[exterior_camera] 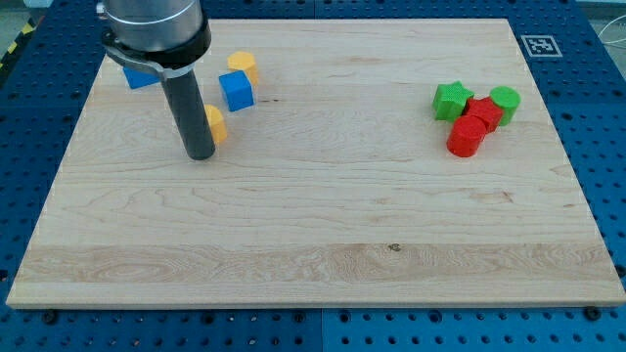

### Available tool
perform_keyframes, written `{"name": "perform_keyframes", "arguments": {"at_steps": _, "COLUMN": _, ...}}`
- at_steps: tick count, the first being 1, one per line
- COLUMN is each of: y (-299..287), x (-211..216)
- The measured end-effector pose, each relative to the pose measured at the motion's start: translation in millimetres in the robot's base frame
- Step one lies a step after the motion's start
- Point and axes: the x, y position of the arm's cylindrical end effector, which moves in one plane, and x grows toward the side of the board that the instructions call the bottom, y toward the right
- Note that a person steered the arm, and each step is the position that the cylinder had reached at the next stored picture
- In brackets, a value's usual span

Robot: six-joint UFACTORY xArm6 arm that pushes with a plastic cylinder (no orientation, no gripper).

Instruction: Move the yellow heart below the blue cube

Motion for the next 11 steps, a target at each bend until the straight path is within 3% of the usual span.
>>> {"name": "perform_keyframes", "arguments": {"at_steps": 2, "y": -18, "x": 13}}
{"name": "perform_keyframes", "arguments": {"at_steps": 5, "y": -13, "x": -34}}
{"name": "perform_keyframes", "arguments": {"at_steps": 11, "y": 1, "x": -34}}
